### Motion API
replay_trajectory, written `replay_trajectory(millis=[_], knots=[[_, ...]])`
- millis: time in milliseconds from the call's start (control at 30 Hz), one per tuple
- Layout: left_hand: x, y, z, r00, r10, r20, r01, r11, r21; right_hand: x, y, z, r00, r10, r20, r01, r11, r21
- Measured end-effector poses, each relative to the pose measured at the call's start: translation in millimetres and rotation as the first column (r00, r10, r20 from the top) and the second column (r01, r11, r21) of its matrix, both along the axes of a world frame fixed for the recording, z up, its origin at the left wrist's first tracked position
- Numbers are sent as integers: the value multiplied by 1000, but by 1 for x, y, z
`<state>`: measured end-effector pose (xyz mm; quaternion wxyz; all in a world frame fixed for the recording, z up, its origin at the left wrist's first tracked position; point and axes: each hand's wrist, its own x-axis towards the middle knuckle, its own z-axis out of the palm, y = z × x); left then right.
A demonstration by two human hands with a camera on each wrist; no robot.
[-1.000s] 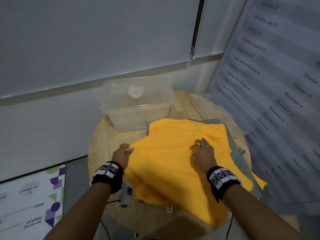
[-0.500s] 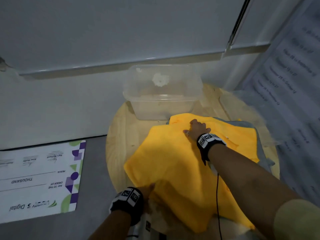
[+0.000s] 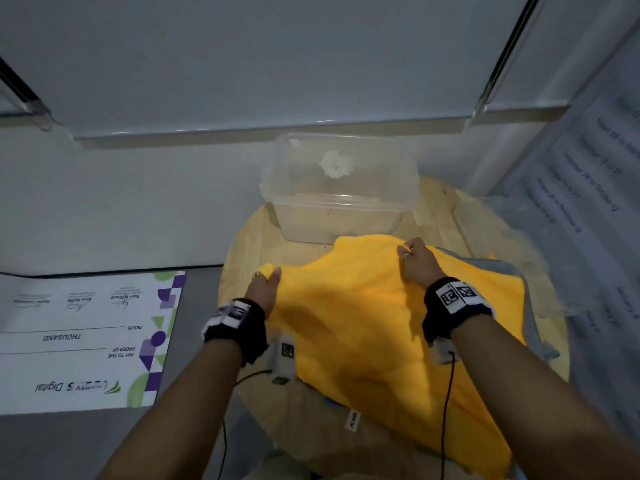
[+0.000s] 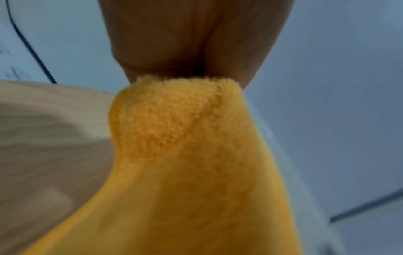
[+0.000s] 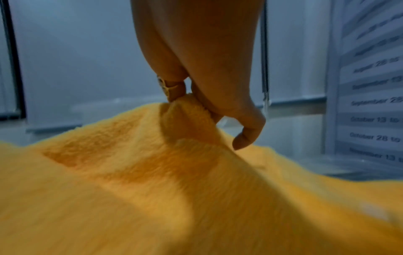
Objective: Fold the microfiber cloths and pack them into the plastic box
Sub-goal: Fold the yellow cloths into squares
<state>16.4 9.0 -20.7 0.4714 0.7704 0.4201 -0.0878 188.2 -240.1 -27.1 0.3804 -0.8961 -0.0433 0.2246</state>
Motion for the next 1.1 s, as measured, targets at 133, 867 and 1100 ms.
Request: replay_trajectory(millis=[133,867,1100], knots=[[1,30,53,946,143,291,38,842,-537,5,-25,37,992,-112,-61,127,904,408],[31,140,156,771,0,637,1,1000,0,8,19,136,982,-71,-177,131,926,353],[-5,181,105,814,-92,574,85,996,39,-75,30,98,988,-116,-102,149,891,429]])
